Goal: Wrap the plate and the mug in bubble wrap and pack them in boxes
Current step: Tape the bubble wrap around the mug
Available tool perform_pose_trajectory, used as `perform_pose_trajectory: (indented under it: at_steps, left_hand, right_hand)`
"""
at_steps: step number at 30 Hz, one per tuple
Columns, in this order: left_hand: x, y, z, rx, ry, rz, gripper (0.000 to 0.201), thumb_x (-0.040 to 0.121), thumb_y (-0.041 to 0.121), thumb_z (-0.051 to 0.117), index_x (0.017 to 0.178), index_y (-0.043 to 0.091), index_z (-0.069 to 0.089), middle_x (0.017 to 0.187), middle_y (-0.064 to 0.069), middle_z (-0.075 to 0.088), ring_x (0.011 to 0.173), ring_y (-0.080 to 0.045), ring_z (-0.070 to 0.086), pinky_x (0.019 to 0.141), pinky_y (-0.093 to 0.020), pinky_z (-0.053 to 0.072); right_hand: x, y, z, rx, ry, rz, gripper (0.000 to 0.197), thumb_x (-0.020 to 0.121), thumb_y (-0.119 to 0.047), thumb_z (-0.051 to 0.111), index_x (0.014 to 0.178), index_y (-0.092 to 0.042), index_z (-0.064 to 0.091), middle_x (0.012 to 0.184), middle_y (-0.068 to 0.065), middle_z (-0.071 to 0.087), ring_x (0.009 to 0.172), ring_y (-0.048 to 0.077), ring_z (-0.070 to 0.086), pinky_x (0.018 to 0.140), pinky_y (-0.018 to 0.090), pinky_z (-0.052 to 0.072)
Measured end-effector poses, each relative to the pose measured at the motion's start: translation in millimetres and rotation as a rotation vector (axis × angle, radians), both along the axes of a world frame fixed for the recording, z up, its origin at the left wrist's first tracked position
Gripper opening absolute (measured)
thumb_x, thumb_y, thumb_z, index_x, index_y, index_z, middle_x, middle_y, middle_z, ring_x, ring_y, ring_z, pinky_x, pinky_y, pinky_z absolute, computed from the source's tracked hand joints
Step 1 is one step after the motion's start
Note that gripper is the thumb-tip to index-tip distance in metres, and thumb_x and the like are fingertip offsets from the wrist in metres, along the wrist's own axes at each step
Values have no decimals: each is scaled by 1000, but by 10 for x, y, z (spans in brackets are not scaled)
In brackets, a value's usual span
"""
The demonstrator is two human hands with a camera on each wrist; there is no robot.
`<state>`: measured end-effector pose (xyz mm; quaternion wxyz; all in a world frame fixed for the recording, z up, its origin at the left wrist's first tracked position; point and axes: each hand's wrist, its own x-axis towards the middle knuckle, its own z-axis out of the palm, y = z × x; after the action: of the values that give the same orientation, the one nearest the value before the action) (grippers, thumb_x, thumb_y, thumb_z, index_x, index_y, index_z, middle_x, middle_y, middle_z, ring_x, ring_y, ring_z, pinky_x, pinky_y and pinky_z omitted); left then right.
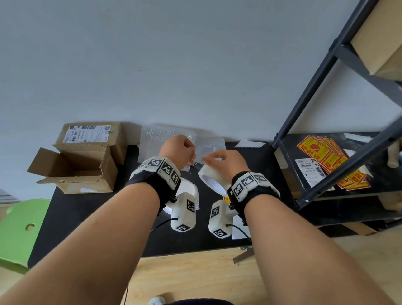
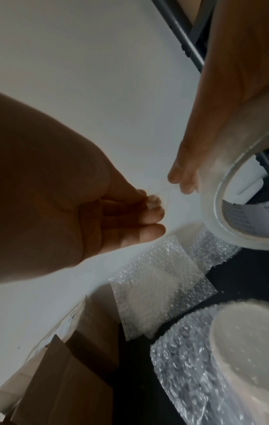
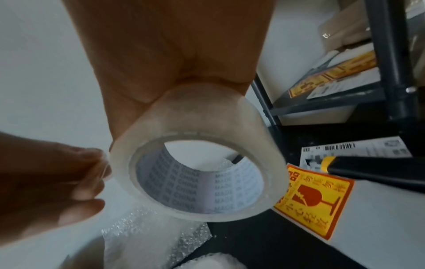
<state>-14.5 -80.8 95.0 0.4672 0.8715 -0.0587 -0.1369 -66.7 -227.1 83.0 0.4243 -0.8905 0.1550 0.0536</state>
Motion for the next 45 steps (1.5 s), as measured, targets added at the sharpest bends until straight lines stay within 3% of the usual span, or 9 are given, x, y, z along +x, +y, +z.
perform_pose_trajectory:
  at_steps: [3,9,12,15,17,25,29,35,45]
  left_hand:
    - [-48,0,-35,2,11,-28,17,89,1,50,79,13,57,72,-7,70,70,-28,70,76,-46,59]
    - [-130,17,-171,136,-13,-113,14,88,10,58,79,21,59,82,-1,72,80,-21,69,81,-41,57]
    - [-150,84,-268,155,-1,-181,10,92,16,57,95,23,63,99,-1,71,88,-21,67,86,-38,54]
    - [-219,132,-446,219,15,-184,36,94,18,52,129,26,56,120,-2,65,88,-20,63,78,-31,51]
    - [-265,205,-613,310,27,-160,50,94,17,53,143,26,43,136,-4,55,109,-23,59,89,-31,47]
    - [-476,322,-1164,669,-5,-392,65,87,24,64,146,27,35,155,-1,25,140,-24,24,111,-39,32]
    - [-526,290,-1351,783,-87,-388,80,80,27,74,144,24,26,153,-6,14,140,-28,17,101,-42,45]
    - [-442,225,-1455,863,-86,-363,108,69,39,82,147,17,10,154,-12,7,140,-31,18,98,-41,46]
    - [-110,154,-1462,710,-79,-77,86,73,58,72,131,7,33,121,-13,45,110,-35,52,74,-42,45]
  right_hand:
    - [-45,-17,-12,9,34,-26,18,85,-33,71,92,-17,75,105,-3,70,101,13,63,83,25,47]
    - [-105,17,-60,-132,112,-12,14,85,-34,68,79,-22,73,83,-4,68,80,16,63,57,22,42]
    - [-102,58,-143,-139,118,-33,13,86,-34,67,85,-23,75,90,-4,70,81,14,62,67,22,42]
    - [-133,68,-257,-163,102,-66,19,87,-33,66,93,-18,77,94,-2,71,82,16,60,71,24,41]
    - [-153,46,-367,-151,95,-88,21,88,-30,65,89,-13,77,91,2,72,83,21,63,72,27,46]
    - [-244,0,-797,-63,143,-146,20,89,-30,62,74,-18,66,76,0,64,77,23,60,69,33,46]
    - [-218,38,-941,-88,139,-171,21,89,-34,62,81,-18,71,76,-3,65,75,21,60,61,28,41]
    - [-121,3,-1059,-91,154,-184,20,89,-36,62,84,-20,72,77,-3,65,75,19,60,62,27,38]
    - [115,-1,-1116,-52,113,-156,22,90,-31,62,82,-13,73,77,1,67,74,19,61,63,30,45]
